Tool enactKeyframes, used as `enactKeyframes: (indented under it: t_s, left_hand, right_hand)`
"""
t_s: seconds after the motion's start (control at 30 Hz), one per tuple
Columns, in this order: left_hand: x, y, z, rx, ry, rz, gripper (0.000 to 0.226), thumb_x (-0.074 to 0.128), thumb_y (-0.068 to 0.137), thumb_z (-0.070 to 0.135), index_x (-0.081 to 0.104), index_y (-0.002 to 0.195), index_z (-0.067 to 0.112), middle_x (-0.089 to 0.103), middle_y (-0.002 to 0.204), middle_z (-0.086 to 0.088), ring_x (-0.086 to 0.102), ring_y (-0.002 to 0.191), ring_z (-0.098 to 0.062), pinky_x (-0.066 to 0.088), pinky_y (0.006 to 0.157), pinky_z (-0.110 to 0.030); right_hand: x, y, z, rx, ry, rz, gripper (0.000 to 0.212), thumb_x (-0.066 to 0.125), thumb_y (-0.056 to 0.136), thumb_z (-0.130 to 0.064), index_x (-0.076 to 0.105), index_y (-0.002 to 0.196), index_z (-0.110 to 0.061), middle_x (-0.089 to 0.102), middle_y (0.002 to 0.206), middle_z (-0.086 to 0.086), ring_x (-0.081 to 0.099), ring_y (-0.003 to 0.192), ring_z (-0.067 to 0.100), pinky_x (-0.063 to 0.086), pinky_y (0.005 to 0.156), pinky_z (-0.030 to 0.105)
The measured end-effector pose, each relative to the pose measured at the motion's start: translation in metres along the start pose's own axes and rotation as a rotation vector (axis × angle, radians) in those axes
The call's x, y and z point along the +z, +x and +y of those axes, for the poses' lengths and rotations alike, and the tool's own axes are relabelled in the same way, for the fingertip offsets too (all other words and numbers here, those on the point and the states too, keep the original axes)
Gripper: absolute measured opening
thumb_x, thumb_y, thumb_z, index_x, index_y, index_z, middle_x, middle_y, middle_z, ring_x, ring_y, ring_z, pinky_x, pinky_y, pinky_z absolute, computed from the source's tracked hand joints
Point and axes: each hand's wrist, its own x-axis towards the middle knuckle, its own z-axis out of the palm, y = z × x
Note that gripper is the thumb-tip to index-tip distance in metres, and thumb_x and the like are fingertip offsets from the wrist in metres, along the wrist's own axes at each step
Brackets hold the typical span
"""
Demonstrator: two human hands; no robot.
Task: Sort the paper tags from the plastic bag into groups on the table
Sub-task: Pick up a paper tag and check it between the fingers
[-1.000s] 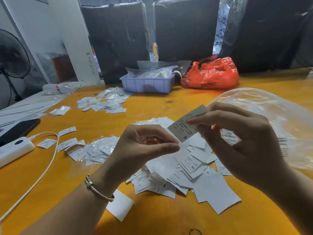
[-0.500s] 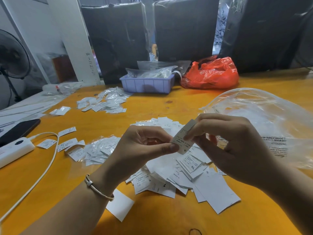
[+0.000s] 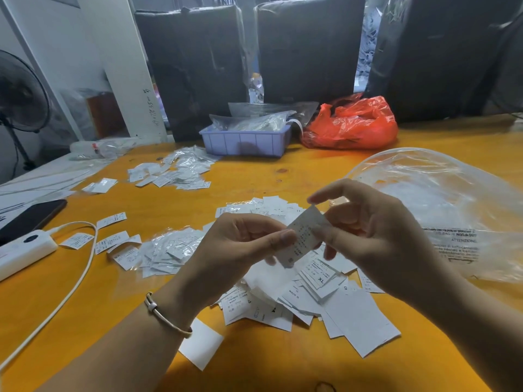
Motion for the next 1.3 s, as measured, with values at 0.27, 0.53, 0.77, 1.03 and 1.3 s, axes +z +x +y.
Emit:
enactKeyframes:
  t_s: [0.27, 0.53, 0.77, 1.03, 1.3]
  left_hand:
    - [-0.002, 0.002, 0.0, -0.124, -0.017, -0.037, 0.033, 0.059, 0.088, 0.038, 0.079, 0.095, 0.014, 0.077, 0.084, -0.008, 0.074, 0.067, -0.022, 0.053, 0.057, -0.02]
    - [-0.003, 0.002, -0.002, -0.172, -0.016, -0.068, 0.033, 0.058, 0.091, 0.04, 0.078, 0.095, 0.013, 0.076, 0.083, -0.011, 0.074, 0.07, -0.03, 0.059, 0.059, -0.031]
    - [0.001, 0.003, -0.005, -0.143, -0.021, -0.06, 0.029, 0.06, 0.092, 0.039, 0.079, 0.09, 0.016, 0.075, 0.077, -0.011, 0.071, 0.06, -0.025, 0.055, 0.055, -0.023]
    - [-0.006, 0.004, -0.003, -0.261, -0.072, -0.183, 0.023, 0.062, 0.094, 0.031, 0.068, 0.098, 0.009, 0.076, 0.086, -0.014, 0.074, 0.076, -0.028, 0.055, 0.059, -0.021]
    - [-0.005, 0.005, -0.004, -0.195, -0.053, -0.124, 0.021, 0.064, 0.088, 0.03, 0.065, 0.096, 0.01, 0.078, 0.092, -0.01, 0.076, 0.084, -0.026, 0.058, 0.067, -0.023]
  right_hand:
    - [-0.002, 0.002, 0.005, 0.144, 0.203, -0.009, 0.023, 0.066, 0.085, 0.0, 0.058, 0.103, -0.012, 0.073, 0.068, 0.009, 0.06, 0.049, 0.016, 0.042, 0.046, 0.016]
    - [0.008, 0.0, 0.005, 0.217, 0.188, -0.15, 0.027, 0.068, 0.085, -0.001, 0.053, 0.104, -0.015, 0.074, 0.07, 0.01, 0.062, 0.049, 0.019, 0.042, 0.044, 0.02]
    - [0.02, -0.004, 0.011, 0.197, 0.226, -0.169, 0.024, 0.063, 0.089, -0.001, 0.052, 0.108, -0.011, 0.072, 0.072, 0.015, 0.062, 0.052, 0.024, 0.042, 0.046, 0.018]
    - [0.011, -0.001, 0.017, 0.205, 0.237, -0.125, 0.021, 0.064, 0.089, -0.006, 0.053, 0.105, -0.013, 0.072, 0.069, 0.012, 0.061, 0.051, 0.02, 0.042, 0.045, 0.021]
    - [0.015, -0.004, 0.015, -0.064, -0.114, 0.193, 0.01, 0.068, 0.086, -0.011, 0.064, 0.083, -0.02, 0.07, 0.071, -0.006, 0.062, 0.058, 0.012, 0.053, 0.054, 0.038]
